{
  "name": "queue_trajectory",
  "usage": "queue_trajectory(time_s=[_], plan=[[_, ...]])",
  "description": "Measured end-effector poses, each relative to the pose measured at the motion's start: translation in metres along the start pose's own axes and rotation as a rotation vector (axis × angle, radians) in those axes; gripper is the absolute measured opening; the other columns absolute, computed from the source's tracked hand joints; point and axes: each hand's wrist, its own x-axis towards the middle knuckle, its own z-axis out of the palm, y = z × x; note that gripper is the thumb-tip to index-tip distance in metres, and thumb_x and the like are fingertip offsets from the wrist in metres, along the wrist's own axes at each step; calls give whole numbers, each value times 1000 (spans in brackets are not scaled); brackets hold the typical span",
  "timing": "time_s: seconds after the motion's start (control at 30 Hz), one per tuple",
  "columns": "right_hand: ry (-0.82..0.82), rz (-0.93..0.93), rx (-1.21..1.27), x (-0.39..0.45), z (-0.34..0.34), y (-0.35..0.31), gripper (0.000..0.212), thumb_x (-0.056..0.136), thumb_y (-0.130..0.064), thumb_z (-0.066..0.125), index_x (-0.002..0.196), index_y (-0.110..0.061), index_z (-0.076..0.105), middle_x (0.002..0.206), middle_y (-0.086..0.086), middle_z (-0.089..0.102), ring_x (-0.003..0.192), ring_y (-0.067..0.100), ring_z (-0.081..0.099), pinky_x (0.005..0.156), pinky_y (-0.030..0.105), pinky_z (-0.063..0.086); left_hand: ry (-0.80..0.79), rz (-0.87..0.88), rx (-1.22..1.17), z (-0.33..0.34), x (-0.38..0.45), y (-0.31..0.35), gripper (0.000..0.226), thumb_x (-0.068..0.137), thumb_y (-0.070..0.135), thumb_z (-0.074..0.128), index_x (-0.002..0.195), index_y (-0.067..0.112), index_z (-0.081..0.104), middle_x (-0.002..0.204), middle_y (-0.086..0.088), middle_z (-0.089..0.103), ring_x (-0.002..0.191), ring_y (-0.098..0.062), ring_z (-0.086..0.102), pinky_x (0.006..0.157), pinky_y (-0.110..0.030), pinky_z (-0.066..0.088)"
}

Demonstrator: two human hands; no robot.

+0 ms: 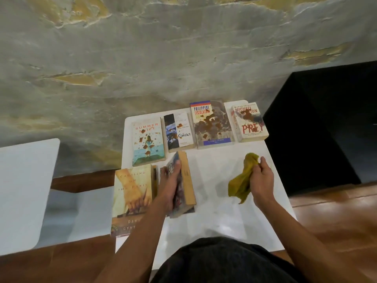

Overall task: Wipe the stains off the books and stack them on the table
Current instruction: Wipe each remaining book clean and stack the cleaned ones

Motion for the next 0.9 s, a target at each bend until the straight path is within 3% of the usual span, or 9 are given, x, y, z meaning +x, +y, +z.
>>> queue_trajectory(time_s=[0.07, 0.13, 0.3, 0.37, 0.43, 0.5, 0.6, 0.73, 0.9], plan=[[3, 39, -1, 4, -9, 15, 51, 107, -20, 36, 157, -19, 27, 144, 4, 45, 118, 17, 48, 101, 32, 42, 113, 83, 174, 3, 1, -8, 130, 48, 91, 71, 154, 39, 18, 139, -5, 57, 115, -29, 62, 104, -54, 48], [-7, 67, -2, 6, -16, 25, 51, 107, -17, 37, 157, -17, 29, 148, 5, 44, 117, 17, 49, 99, 30, 40, 188, 100, 385, 9, 0, -12, 138, 52, 88, 73, 157, 36, 0, 143, -9, 52, 120, -33, 57, 107, -50, 44], [-14, 49, -59, 4, -29, 32, 49, 107, -13, 38, 156, -11, 30, 146, 17, 47, 129, 35, 49, 96, 33, 44, 382, 60, 864, 15, 7, -15, 136, 62, 81, 73, 156, 34, -13, 140, -27, 38, 124, -45, 50, 101, -51, 43], [-7, 42, -106, 6, -35, 37, 49, 107, -14, 38, 155, -11, 31, 142, 21, 48, 125, 39, 50, 100, 44, 47, 416, 29, 913, 15, 14, -17, 137, 61, 81, 73, 155, 35, -15, 140, -27, 36, 124, -46, 49, 102, -53, 43], [9, 31, -169, 9, -42, 42, 49, 107, -15, 38, 155, -11, 31, 130, 24, 52, 111, 42, 55, 92, 49, 49, 437, 1, 934, 16, 19, -19, 137, 61, 81, 73, 154, 35, -16, 140, -27, 35, 124, -47, 49, 103, -54, 42], [33, -3, -243, 14, -48, 47, 48, 107, -17, 37, 155, -12, 33, 114, 17, 48, 92, 32, 54, 80, 40, 47, 468, -3, 960, 18, 22, -21, 136, 62, 81, 72, 155, 33, -15, 139, -27, 36, 124, -46, 48, 103, -54, 40], [45, -87, -335, 26, -58, 58, 47, 104, -25, 34, 148, -10, 43, 104, 8, 43, 81, 21, 50, 75, 35, 44, 553, 45, 1000, 25, 25, -22, 135, 61, 81, 72, 155, 28, -9, 134, -26, 41, 121, -43, 48, 102, -54, 39], [30, -134, -479, 34, -72, 66, 50, 105, -19, 43, 154, -14, 34, 117, 8, 39, 104, 28, 47, 95, 40, 43, 562, 41, 1006, 33, 28, -25, 128, 67, 72, 72, 156, 24, -6, 134, -25, 39, 122, -42, 44, 101, -53, 38], [-78, -209, -628, 33, -75, 74, 50, 103, -18, 49, 152, -13, 39, 127, 13, 43, 119, 33, 43, 101, 45, 44, 583, 23, 983, 34, 30, -30, 123, 69, 67, 71, 154, 18, -3, 136, -25, 34, 123, -42, 40, 101, -54, 40]])
